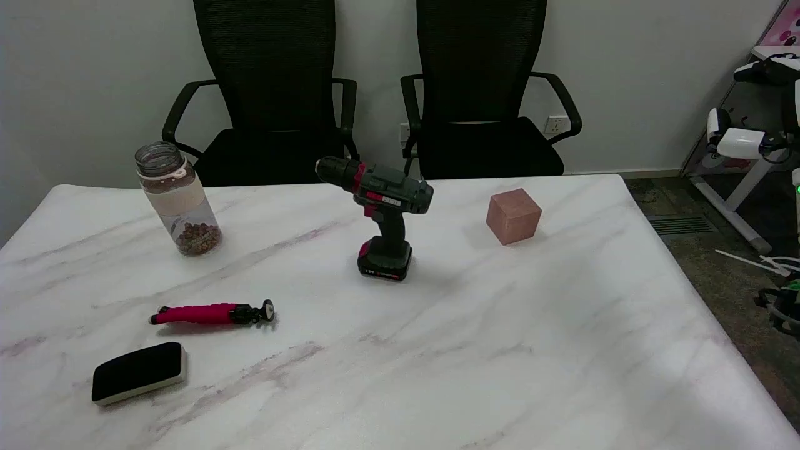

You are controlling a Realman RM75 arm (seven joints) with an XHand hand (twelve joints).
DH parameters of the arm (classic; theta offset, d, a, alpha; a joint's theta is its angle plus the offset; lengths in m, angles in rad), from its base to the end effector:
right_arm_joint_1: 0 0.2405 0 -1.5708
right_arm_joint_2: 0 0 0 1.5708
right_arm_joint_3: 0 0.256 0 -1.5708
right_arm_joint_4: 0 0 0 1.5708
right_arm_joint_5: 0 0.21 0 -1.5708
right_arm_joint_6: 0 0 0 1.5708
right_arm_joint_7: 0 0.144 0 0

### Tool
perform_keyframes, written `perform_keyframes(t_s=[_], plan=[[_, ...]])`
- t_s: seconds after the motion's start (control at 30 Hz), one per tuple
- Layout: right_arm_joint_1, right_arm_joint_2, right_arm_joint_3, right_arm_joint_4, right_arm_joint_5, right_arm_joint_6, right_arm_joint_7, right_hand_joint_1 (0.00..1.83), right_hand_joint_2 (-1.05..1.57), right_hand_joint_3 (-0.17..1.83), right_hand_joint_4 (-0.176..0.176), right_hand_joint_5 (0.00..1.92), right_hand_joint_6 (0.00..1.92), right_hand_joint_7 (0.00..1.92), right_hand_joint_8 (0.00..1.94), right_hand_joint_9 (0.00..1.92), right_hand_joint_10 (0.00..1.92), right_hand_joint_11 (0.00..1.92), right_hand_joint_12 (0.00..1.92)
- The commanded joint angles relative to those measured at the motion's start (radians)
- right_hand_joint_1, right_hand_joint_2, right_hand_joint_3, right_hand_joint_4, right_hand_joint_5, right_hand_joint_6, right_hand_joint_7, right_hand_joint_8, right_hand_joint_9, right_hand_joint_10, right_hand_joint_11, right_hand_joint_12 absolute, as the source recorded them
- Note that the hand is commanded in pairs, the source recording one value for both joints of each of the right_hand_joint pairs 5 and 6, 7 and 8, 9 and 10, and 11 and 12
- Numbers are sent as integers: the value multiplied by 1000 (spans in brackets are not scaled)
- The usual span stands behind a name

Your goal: Pick up the power screwdriver.

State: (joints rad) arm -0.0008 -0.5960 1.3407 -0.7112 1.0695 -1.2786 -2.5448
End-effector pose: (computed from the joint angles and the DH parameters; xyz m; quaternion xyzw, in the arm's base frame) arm -0.1696 -0.2362 0.6129 0.5527 0.1828 0.3137 0.7502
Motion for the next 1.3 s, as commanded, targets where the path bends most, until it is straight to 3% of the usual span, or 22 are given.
perform_keyframes(t_s=[0.03, 0.4, 0.8, 1.3], plan=[[-172, -2, -19, -4, 17, -220, 59, 932, 517, 1142, -176, 592, 592, 592, 592, 619, 619, 567, 567], [-262, -11, -40, 31, -10, -221, 196, 932, 512, 1086, -176, 579, 579, 579, 579, 644, 644, 580, 580], [-256, -11, -98, 57, -52, -255, 272, 911, 522, 1096, -176, 709, 709, 709, 709, 735, 735, 674, 674], [-256, -70, -269, -153, -39, -257, 305, 897, 536, 1093, -176, 743, 743, 743, 743, 754, 754, 689, 689]])
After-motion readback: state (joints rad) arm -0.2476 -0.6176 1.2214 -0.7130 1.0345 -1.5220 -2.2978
